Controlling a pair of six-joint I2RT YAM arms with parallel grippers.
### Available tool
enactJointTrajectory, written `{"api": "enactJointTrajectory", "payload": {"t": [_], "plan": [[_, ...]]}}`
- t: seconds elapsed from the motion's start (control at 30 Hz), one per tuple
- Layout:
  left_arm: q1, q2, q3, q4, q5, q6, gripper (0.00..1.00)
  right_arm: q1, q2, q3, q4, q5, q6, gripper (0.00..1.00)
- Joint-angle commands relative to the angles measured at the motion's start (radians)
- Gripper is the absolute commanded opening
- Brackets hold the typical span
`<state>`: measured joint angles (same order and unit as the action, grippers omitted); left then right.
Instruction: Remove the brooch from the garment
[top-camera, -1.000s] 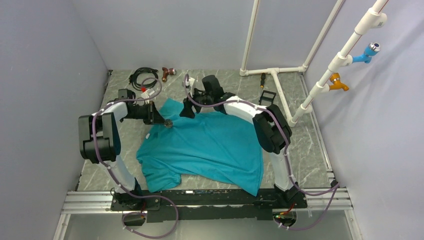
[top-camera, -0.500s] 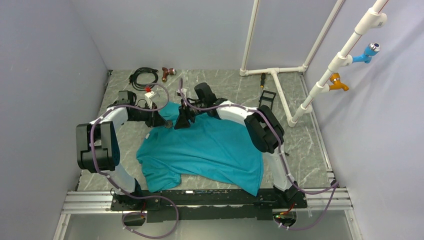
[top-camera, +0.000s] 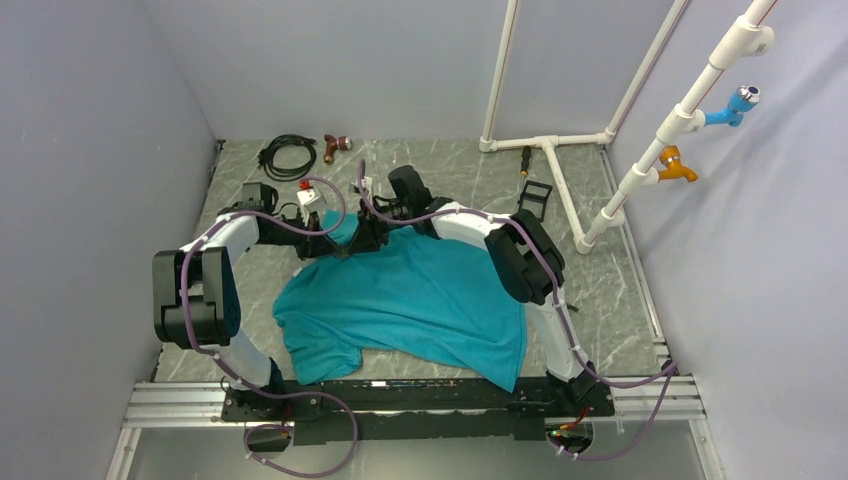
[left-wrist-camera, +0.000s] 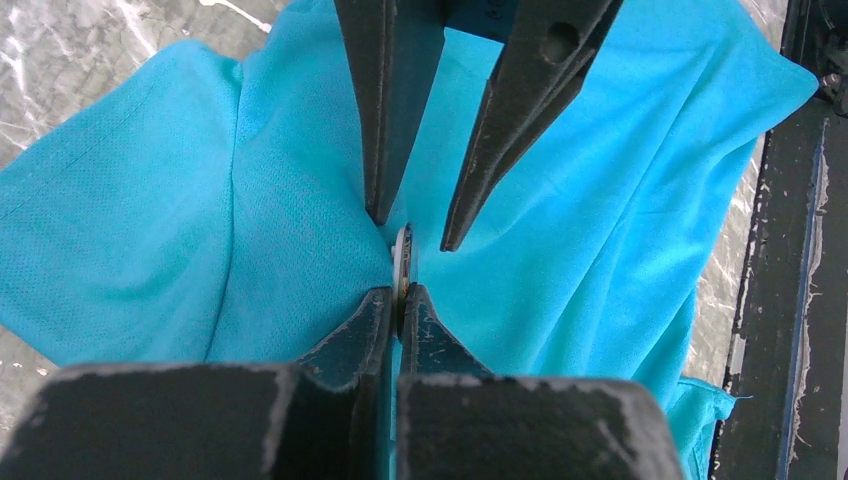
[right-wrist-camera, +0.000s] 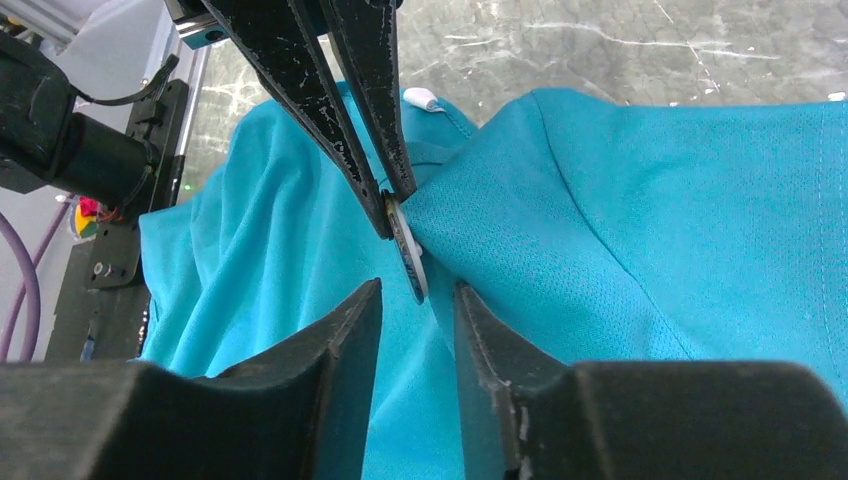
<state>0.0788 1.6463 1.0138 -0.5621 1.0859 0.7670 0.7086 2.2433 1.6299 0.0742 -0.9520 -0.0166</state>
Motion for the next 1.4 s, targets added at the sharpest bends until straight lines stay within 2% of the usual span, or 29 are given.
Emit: {"api": "enactJointTrajectory", "payload": {"t": [0.0,0.33,0.4,0.47,0.5,0.53,0.67,0.8,0.97,1.17,1.37], "plan": [[-0.005,-0.018,0.024,-0.021,0.074,0.05,0.0,0.003,-0.02,-0.004,0.082,-0.048,-0.027,0.32],[-0.007,-0.011,0.035,-0.027,0.075,0.043,0.0,0.025,-0.01,0.014,0.059,-0.053,-0.071,0.23],[-0.007,-0.01,0.032,-0.017,0.07,0.031,0.0,0.025,-0.01,0.025,0.047,-0.052,-0.08,0.16],[-0.007,-0.007,0.032,0.004,0.064,0.002,0.0,0.025,-0.014,0.023,0.043,-0.048,-0.089,0.05],[-0.005,-0.007,0.032,0.013,0.06,-0.018,0.03,0.025,-0.017,0.02,0.04,-0.04,-0.095,0.0],[-0.001,-0.006,0.035,0.03,0.054,-0.044,0.08,0.025,-0.023,0.011,0.042,-0.029,-0.099,0.0],[0.042,-0.025,0.037,0.062,0.045,-0.143,0.37,0.025,-0.061,-0.034,0.051,0.018,-0.134,0.0],[0.113,-0.084,0.016,0.089,0.046,-0.256,0.54,0.035,-0.11,-0.097,0.074,0.108,-0.204,0.0],[0.177,-0.157,-0.008,0.103,0.019,-0.427,0.57,0.086,-0.189,-0.214,0.138,0.256,-0.385,0.0],[0.181,-0.197,-0.05,0.134,-0.056,-0.654,0.59,0.15,-0.242,-0.341,0.224,0.394,-0.596,0.0],[0.146,-0.179,-0.082,0.131,-0.136,-0.707,0.62,0.2,-0.272,-0.467,0.42,0.529,-0.727,0.0]]}}
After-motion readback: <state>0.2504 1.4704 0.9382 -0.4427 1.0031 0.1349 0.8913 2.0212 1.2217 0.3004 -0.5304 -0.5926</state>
